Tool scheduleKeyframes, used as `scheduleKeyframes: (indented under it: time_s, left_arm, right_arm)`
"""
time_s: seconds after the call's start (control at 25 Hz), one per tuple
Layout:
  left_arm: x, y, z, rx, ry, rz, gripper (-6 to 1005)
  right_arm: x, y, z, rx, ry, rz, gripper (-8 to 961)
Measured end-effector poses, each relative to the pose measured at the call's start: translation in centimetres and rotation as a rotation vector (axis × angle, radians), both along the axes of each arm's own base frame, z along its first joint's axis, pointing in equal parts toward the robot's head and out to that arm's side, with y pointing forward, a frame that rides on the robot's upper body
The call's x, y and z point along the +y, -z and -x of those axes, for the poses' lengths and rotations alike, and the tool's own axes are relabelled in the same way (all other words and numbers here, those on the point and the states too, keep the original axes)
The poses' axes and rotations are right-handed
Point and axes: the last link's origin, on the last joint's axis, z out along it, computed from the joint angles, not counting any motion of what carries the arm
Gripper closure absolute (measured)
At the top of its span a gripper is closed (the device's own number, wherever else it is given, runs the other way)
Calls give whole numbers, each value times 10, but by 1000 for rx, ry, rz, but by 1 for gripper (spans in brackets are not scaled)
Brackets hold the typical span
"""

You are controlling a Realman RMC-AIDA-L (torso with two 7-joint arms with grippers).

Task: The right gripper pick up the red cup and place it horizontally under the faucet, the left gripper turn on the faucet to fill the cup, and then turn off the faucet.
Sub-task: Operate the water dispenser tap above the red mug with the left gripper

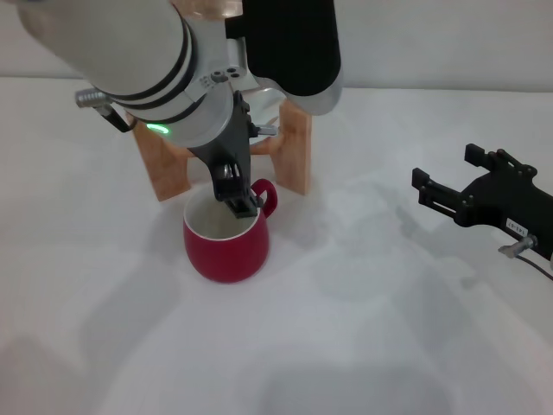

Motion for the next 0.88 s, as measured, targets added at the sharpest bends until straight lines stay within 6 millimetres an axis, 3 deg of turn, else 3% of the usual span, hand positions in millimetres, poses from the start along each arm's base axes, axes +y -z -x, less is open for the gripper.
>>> scheduleKeyframes:
  time_s: [0.88]
  left_arm:
    - [1, 2, -1, 27, 26, -28, 110]
  right_arm:
    - [0, 0, 0, -1, -2, 0, 84]
